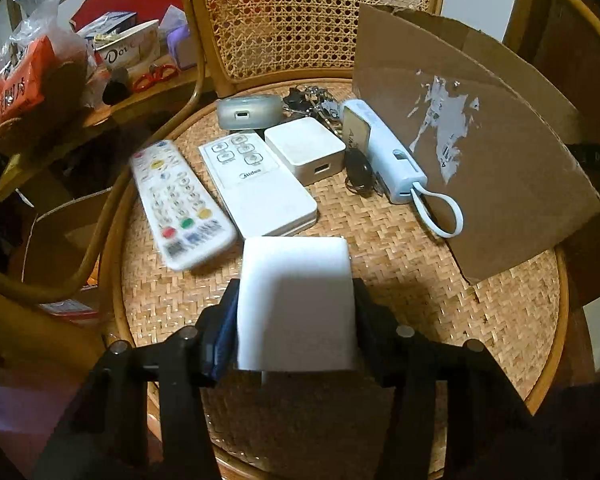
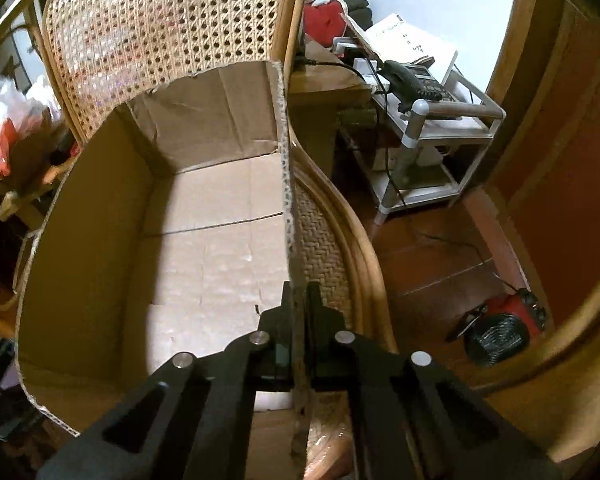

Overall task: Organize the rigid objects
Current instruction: 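Lower the left tool onto the flat white charger and close on it, then carry the flat white charger into the cardboard box and open the left tool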

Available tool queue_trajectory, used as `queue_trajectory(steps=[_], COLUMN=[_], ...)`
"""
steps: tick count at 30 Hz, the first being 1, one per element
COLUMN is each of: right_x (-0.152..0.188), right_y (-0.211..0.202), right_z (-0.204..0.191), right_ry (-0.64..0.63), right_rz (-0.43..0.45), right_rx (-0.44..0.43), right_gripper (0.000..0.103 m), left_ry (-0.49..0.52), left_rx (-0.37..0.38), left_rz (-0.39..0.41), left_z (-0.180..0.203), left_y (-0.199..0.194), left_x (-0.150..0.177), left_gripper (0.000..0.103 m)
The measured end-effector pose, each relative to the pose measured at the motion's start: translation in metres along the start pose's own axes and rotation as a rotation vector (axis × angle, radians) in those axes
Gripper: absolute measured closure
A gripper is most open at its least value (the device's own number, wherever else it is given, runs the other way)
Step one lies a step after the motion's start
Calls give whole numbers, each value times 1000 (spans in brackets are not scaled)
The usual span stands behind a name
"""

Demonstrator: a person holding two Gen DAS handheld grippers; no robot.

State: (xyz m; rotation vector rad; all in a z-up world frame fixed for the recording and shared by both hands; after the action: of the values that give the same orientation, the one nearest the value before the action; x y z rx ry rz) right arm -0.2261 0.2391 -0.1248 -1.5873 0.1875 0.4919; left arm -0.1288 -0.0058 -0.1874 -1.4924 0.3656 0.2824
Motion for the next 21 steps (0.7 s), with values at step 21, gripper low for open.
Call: queue_trajectory(steps=[21], right_x=[-4], right_y=[8], right_z=[-6], right_ry=[-4], right_rz=[-108], right_rx=[-11], right_gripper=[97], left_ry=[13], left_rx=[52], left_rz=[48], left_z=[10], left_y=[-29], left_x=[-23], left_gripper=[53])
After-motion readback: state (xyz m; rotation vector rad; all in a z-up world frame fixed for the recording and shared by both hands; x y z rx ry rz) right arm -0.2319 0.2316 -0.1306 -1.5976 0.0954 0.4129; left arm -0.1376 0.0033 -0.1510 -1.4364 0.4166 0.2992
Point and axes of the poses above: each gripper's, at about its wrist camera, not at the fingertips, and y roughly the way its jaws point, z to its right, x to its underside, the point moved 4 cm from there along y, roughly the way its jaws point, and after that the axes turned 7 degrees about -z, right-handed, at the moved point
